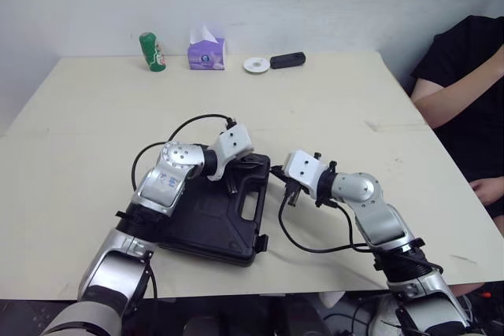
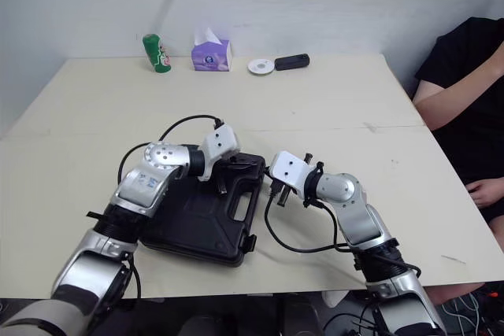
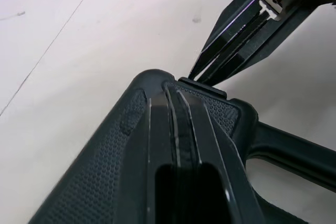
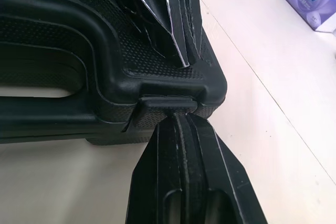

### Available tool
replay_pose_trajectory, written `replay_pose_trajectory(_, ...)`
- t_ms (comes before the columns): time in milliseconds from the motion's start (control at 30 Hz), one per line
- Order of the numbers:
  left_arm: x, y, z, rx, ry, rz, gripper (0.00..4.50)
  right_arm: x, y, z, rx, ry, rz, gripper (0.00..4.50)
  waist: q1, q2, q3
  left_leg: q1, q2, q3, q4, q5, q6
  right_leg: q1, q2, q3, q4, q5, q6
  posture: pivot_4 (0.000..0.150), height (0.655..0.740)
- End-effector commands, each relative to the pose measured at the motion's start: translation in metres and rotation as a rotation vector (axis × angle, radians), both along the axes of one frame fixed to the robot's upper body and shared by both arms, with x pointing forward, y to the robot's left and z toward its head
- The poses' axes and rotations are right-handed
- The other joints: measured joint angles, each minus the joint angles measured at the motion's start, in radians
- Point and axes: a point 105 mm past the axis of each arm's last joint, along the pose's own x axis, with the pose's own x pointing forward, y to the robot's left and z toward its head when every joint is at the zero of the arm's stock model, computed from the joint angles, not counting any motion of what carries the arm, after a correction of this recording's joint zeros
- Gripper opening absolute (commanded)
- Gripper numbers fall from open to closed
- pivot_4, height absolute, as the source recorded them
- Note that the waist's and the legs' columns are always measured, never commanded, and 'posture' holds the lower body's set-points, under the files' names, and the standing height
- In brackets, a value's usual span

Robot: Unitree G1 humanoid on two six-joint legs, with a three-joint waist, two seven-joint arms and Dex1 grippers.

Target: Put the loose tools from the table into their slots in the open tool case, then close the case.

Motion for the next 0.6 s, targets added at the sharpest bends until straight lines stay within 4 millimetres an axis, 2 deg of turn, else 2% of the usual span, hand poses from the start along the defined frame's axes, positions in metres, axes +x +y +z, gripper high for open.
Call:
replay_pose_trajectory(33, -0.022, 0.003, -0.055, 0.060, 0.169, -0.051, 0.10, -0.011, 0.010, 0.020, 0.033, -0.077, 0.096, 0.00, 0.003, 0.000, 0.000, 0.000, 0.000, 0.000, 0.000, 0.000, -0.001, -0.003, 0.000, 0.000, 0.000, 0.000, 0.000, 0.150, 0.7400)
replay_pose_trajectory(133, -0.031, -0.005, -0.031, -0.023, 0.074, -0.152, 0.10, -0.010, 0.002, 0.018, 0.024, -0.068, 0.077, 0.00, 0.003, 0.002, 0.002, -0.008, 0.000, 0.001, -0.001, 0.004, -0.008, -0.013, 0.002, 0.000, 0.001, 0.000, 0.000, 0.150, 0.7400)
replay_pose_trajectory(267, -0.023, -0.003, -0.013, -0.051, 0.001, -0.116, 0.10, -0.009, -0.008, 0.014, 0.002, -0.062, 0.052, 0.00, 0.013, 0.005, 0.013, -0.016, 0.001, 0.001, 0.001, 0.007, -0.003, -0.020, 0.003, -0.001, 0.000, 0.000, 0.000, 0.150, 0.7400)
replay_pose_trajectory(400, -0.021, -0.001, 0.009, -0.109, -0.049, -0.095, 0.10, -0.009, -0.022, 0.013, -0.007, -0.067, 0.016, 0.00, 0.025, 0.003, 0.025, -0.018, 0.001, 0.001, 0.002, 0.006, -0.003, -0.021, 0.003, -0.001, 0.000, 0.000, 0.000, 0.150, 0.7400)
replay_pose_trajectory(600, -0.027, 0.009, 0.032, -0.166, -0.134, -0.116, 0.10, -0.014, -0.049, 0.012, -0.014, -0.065, -0.046, 0.00, 0.026, 0.003, 0.036, -0.022, 0.001, 0.001, 0.003, 0.005, -0.001, -0.024, 0.003, -0.002, -0.001, 0.000, 0.000, 0.150, 0.7400)
